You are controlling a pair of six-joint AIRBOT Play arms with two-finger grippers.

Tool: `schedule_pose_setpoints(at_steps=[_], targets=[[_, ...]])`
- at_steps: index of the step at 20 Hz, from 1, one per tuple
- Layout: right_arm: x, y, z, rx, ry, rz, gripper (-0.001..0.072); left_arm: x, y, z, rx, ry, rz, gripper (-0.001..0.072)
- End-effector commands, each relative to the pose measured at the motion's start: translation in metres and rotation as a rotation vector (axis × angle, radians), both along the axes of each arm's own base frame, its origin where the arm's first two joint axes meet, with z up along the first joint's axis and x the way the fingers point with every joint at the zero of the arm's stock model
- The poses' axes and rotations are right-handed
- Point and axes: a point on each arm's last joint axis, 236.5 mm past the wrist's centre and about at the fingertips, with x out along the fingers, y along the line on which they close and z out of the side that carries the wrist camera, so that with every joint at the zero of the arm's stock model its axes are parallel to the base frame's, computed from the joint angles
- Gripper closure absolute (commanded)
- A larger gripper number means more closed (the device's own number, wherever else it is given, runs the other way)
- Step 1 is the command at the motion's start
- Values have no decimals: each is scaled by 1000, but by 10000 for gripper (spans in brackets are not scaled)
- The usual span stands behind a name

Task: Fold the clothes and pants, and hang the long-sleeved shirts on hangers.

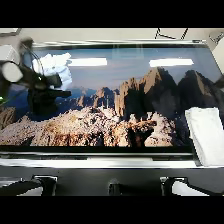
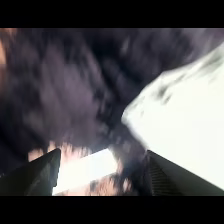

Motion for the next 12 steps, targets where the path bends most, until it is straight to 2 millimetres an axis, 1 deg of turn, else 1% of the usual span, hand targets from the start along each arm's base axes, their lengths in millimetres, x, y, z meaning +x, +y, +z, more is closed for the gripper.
schedule_pose_setpoints(at_steps=[1,2,4,12], targets=[[-33,59,-67,80,263,161,84,-40,0,-53,65,177,-9,1],[-34,59,-74,70,273,160,82,-37,-9,-52,35,111,2,0],[-35,60,-79,66,281,163,81,-39,-20,-55,25,83,-18,0],[-35,60,-79,66,280,162,81,-39,-22,-57,28,84,-25,0]])
